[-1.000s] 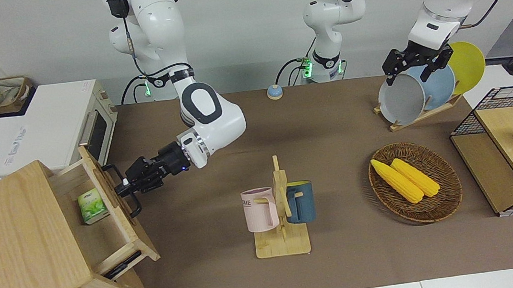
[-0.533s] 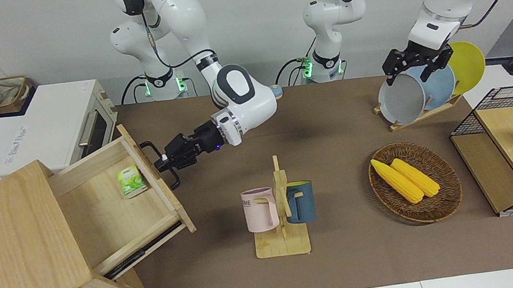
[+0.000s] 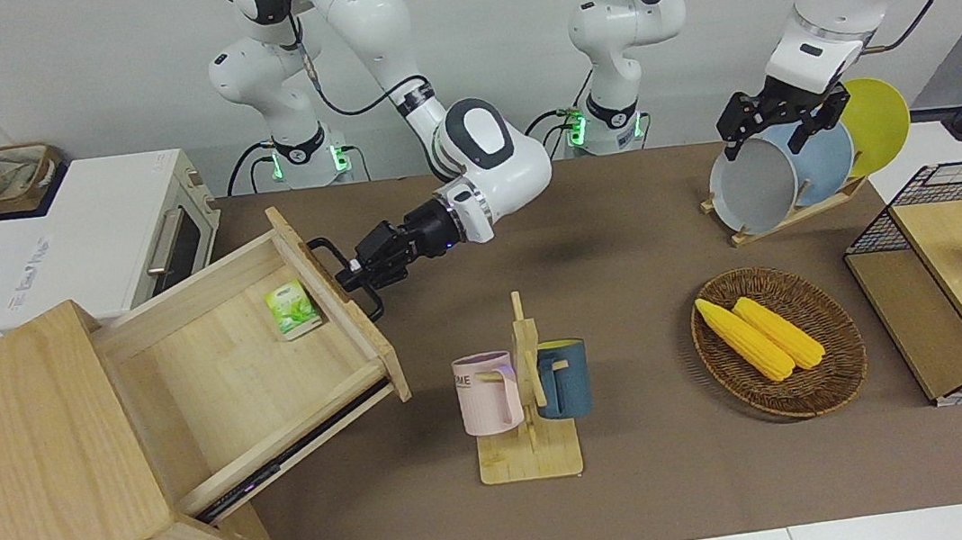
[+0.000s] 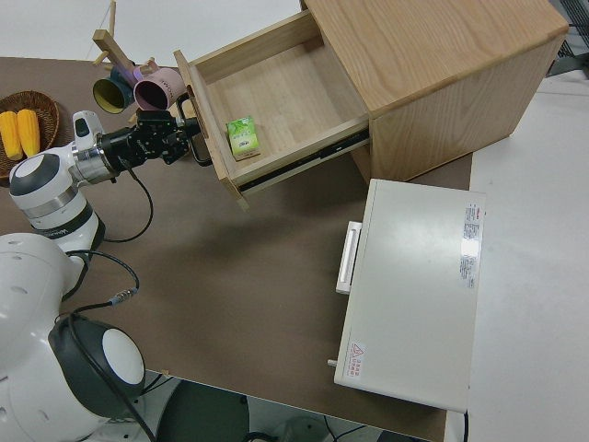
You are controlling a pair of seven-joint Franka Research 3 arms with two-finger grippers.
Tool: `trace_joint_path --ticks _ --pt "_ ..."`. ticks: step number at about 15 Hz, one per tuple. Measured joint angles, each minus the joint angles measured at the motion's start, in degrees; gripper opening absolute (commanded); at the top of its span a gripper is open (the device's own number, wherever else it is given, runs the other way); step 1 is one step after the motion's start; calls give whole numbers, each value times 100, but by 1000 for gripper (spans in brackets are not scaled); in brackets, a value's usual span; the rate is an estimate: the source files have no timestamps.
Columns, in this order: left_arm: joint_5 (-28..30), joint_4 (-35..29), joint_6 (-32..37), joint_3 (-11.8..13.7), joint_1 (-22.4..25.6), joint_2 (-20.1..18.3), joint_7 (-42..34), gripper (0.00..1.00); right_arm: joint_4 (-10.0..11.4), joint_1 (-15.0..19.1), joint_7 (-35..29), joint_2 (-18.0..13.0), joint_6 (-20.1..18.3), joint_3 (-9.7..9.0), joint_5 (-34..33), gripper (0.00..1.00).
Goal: Slide drawer open with right arm
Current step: 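Pull the handle toward the robot with the right gripper, sliding the drawer out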
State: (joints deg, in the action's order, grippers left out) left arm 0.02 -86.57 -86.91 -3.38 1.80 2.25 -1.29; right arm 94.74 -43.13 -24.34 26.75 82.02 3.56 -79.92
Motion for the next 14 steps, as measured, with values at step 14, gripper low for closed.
trace_joint_path --ticks 14 --pt "0 0 0 0 0 0 0 993 -91 -171 13 -5 -155 1 -1 985"
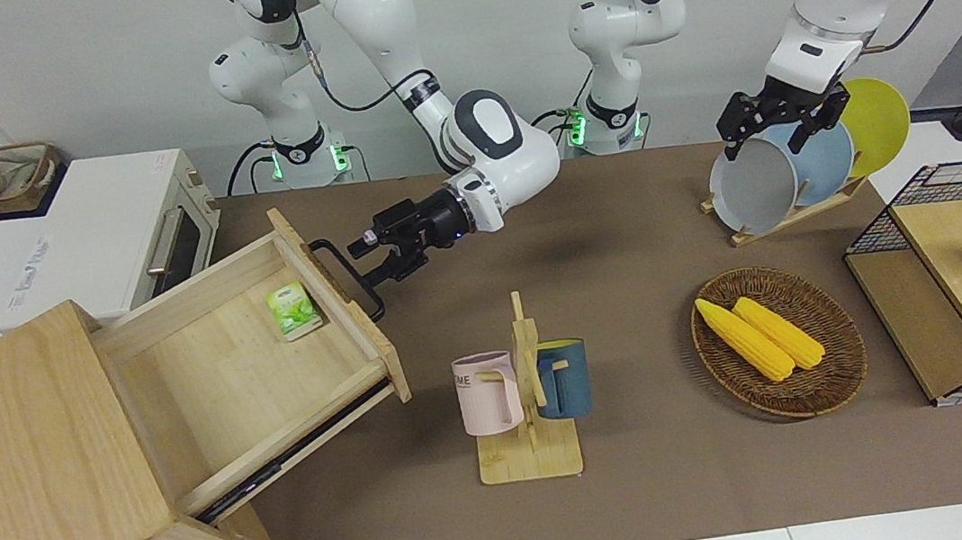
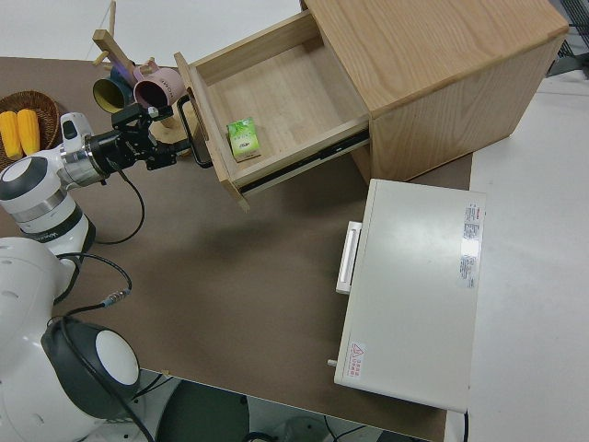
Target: Slide drawer open with right arm
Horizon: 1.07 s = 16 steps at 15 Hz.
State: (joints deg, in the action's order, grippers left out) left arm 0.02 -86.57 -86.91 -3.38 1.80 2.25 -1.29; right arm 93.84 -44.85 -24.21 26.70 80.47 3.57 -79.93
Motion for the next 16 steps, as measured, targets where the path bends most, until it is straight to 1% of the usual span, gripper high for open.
trace_joint_path --ticks 3,6,7,8,9,10,11,12,14,16 --pt "0 0 0 0 0 0 0 993 -193 -93 -67 -4 0 -3 357 985" --pt "0 0 0 0 0 0 0 993 -464 -348 -133 -11 -9 -4 834 985" --pt "0 0 0 0 0 0 0 993 -609 -428 -168 -18 -59 -4 1096 985" --pt "0 0 0 0 0 0 0 993 -822 -485 -188 -48 -175 -4 1413 985" --pt "0 0 0 0 0 0 0 993 -1049 -500 -192 -112 -267 -1 1704 985" --pt "0 0 0 0 0 0 0 993 -1211 -495 -192 -177 -305 18 1912 985" --pt "0 0 0 0 0 0 0 993 -1378 -470 -187 -311 -330 49 2199 985" --pt "0 0 0 0 0 0 0 993 -1444 -432 -186 -431 -346 70 2413 985" --pt "0 0 0 0 0 0 0 993 -1492 -326 -186 -634 -361 107 2836 985" --pt "0 0 0 0 0 0 0 993 -1515 -112 -146 -921 -362 120 3331 985"
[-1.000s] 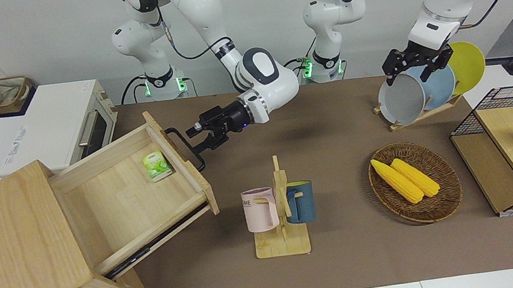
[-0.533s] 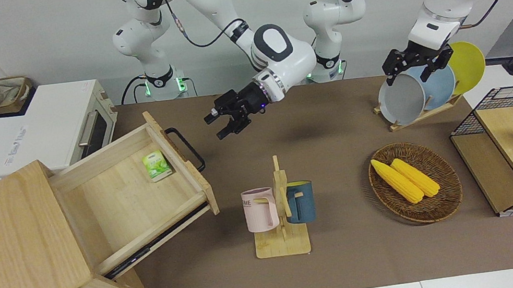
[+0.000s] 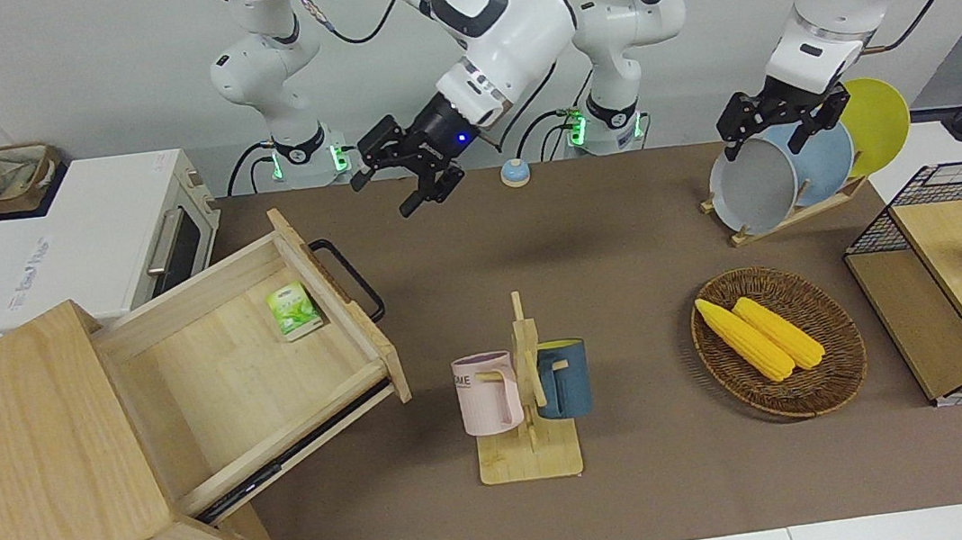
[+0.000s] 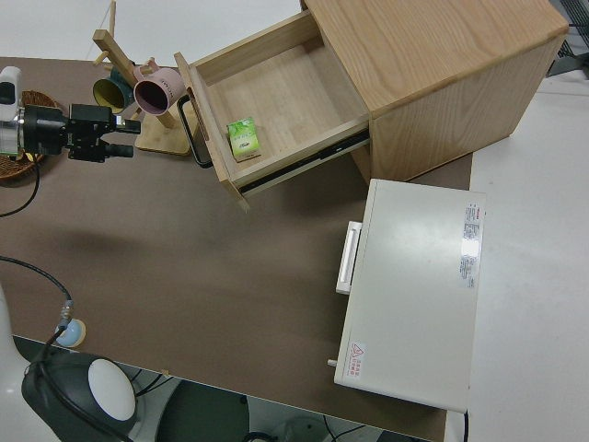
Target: Slide drawer open with right arm
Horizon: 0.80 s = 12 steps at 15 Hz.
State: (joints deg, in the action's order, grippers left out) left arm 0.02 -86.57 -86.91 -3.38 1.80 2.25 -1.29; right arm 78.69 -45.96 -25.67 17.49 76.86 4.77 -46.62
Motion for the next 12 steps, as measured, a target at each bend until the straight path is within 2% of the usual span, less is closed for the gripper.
trace_joint_path --ticks 2,7,10,12 --pt "0 0 0 0 0 0 0 993 -6 307 118 -326 2 7 557 985" --pt "0 0 0 0 0 0 0 993 -24 1183 389 -901 120 1 1870 985" --pt "0 0 0 0 0 0 0 993 -26 2023 592 -1200 209 4 3007 987" --pt "0 0 0 0 0 0 0 993 -25 2606 957 -1274 221 3 3636 987"
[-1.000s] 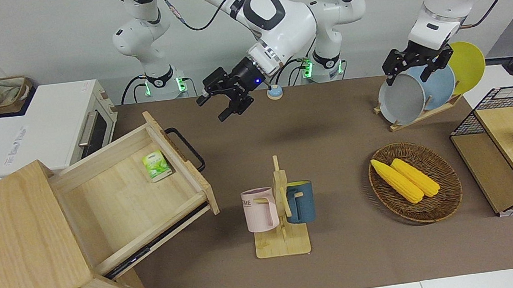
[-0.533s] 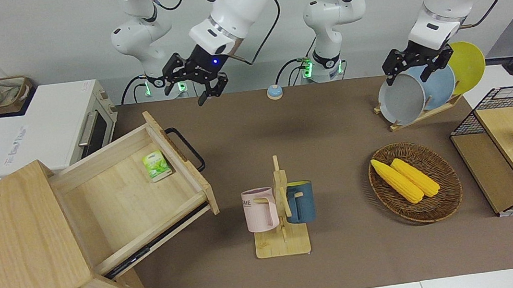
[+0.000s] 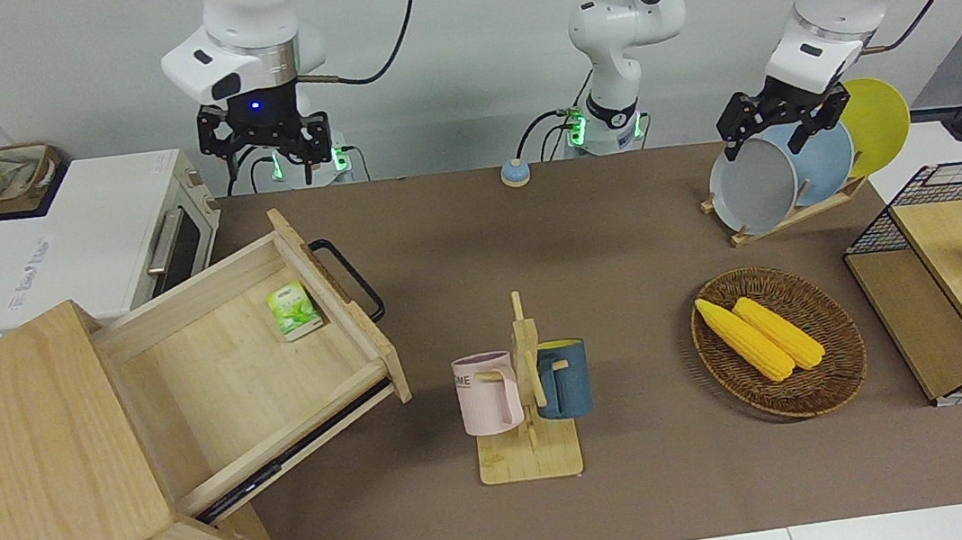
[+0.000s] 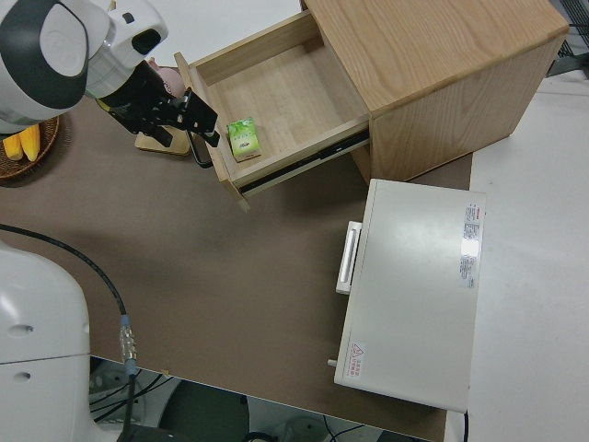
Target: Slide drawer open with right arm
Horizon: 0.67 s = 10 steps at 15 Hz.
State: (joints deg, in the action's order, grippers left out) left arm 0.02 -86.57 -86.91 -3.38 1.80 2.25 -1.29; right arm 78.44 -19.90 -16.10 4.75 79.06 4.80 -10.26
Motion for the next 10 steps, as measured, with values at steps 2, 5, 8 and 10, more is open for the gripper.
trace_joint_path --ticks 2,5,8,10 --pt "0 0 0 0 0 0 0 993 1 538 421 -5 13 1 527 987" --pt "0 0 0 0 0 0 0 993 17 1116 777 -3 151 8 907 987" --pt "0 0 0 0 0 0 0 993 52 1324 880 11 224 -1 922 987" --pt "0 0 0 0 0 0 0 993 100 1406 1059 26 343 -9 923 987"
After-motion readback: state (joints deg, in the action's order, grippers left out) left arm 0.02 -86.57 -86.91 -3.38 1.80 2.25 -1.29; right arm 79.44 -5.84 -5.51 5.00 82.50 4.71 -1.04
